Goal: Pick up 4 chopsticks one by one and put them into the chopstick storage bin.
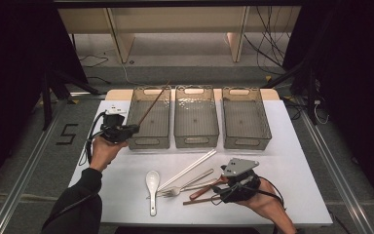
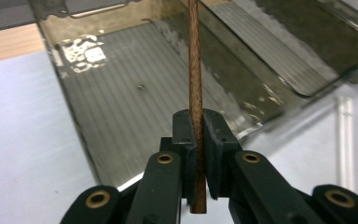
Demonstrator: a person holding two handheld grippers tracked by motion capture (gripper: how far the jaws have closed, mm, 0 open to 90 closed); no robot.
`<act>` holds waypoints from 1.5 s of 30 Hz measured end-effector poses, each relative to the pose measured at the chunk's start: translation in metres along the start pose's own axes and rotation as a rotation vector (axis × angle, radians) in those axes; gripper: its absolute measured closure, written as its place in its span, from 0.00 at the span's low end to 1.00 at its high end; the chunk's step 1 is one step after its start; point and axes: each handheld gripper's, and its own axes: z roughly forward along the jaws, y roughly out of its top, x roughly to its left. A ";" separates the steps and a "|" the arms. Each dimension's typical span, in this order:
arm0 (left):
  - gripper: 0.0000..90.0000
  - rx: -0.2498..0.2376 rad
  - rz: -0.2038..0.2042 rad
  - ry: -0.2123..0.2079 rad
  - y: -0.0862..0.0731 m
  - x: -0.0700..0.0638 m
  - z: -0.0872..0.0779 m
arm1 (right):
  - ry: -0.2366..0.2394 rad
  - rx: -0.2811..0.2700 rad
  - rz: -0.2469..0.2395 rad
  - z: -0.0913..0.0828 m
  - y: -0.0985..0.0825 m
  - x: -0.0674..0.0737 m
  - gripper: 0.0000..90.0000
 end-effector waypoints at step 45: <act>0.24 -0.022 -0.016 -0.189 -0.018 -0.028 -0.022 | 0.037 0.080 -0.002 -0.006 -0.005 -0.012 0.34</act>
